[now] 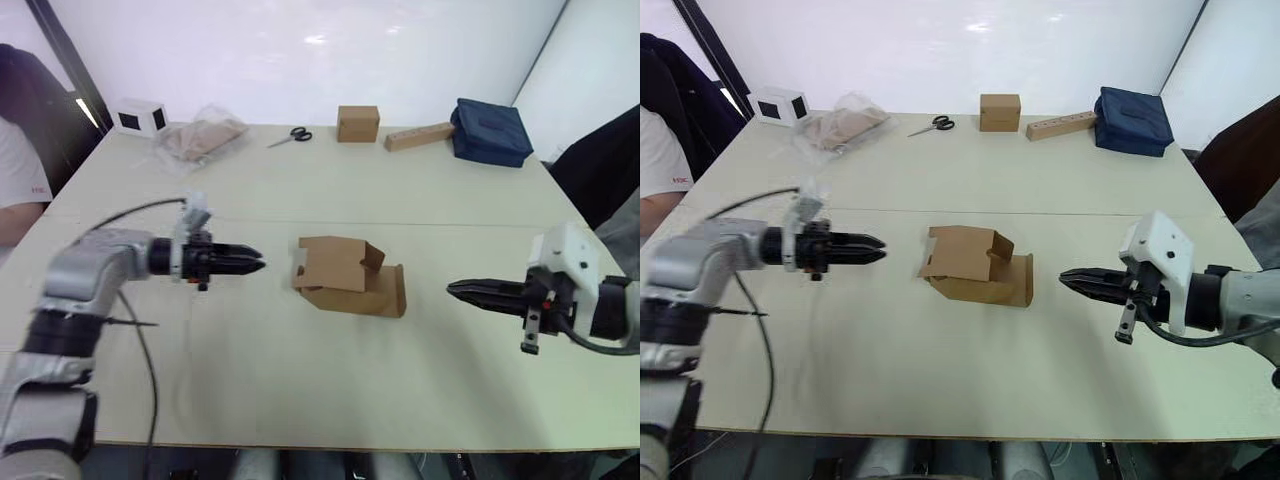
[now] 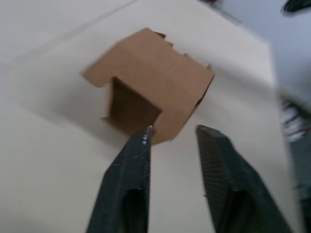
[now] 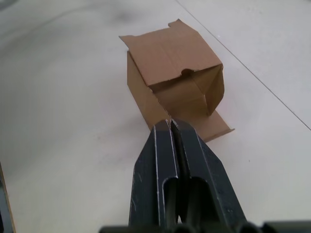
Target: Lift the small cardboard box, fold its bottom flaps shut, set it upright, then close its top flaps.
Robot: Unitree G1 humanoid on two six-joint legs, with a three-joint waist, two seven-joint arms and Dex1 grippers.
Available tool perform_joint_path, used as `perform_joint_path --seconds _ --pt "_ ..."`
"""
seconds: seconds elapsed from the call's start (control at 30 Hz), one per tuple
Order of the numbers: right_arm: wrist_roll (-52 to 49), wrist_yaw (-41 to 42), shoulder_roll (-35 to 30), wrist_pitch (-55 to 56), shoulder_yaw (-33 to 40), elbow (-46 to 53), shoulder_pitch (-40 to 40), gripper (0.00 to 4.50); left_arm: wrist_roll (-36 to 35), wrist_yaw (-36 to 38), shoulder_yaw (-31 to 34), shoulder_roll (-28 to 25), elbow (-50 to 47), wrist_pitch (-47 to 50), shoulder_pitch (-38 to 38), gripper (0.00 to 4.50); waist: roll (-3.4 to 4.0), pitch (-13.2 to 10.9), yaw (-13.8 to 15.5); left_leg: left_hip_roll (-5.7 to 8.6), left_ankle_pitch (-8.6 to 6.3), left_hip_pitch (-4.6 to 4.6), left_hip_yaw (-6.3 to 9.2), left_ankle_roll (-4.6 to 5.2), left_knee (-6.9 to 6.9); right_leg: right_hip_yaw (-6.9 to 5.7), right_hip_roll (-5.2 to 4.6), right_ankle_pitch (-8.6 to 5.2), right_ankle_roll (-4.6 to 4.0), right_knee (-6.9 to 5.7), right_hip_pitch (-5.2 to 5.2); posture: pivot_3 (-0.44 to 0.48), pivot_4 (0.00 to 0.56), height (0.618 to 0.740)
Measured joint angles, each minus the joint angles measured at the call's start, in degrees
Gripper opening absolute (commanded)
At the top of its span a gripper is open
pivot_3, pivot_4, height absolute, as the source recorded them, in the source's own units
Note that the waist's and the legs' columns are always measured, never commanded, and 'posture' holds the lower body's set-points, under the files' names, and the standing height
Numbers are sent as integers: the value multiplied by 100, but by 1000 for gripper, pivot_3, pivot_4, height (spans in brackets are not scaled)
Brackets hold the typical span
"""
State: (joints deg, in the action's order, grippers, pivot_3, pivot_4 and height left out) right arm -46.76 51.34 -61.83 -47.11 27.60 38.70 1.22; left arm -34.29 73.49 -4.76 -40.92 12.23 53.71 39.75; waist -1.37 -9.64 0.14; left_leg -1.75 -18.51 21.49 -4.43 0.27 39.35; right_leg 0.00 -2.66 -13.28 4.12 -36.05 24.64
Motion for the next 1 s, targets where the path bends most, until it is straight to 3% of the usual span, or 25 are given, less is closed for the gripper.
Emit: perform_joint_path --seconds 0.13,0.3,0.4,1.0 --pt "43 -252 202 37 -209 94 -117 0 -137 -181 -5 731 1044 862 693 4453 -1 0 12 8 0 -1 7 0 -1 -2 7 -1 3 -5 1 0 150 740" --pt "43 -648 467 25 -405 436 -23 0 -127 -467 194 1418 2714 1397 1464 4453 -3 -1 26 12 0 5 8 0 -1 -5 7 0 3 -5 6 0 150 740" --pt "34 -805 477 -25 -391 629 149 0 -85 -412 188 1422 3054 1569 1588 4453 -3 -1 -14 10 0 5 6 0 -2 -2 4 0 4 -4 6 0 150 740" --pt "-152 -1200 510 -96 -201 847 329 0 38 -46 -63 1499 3199 1950 1606 4453 -3 -1 46 7 0 5 7 0 -2 -2 -5 -9 -14 -4 5 0 150 740"
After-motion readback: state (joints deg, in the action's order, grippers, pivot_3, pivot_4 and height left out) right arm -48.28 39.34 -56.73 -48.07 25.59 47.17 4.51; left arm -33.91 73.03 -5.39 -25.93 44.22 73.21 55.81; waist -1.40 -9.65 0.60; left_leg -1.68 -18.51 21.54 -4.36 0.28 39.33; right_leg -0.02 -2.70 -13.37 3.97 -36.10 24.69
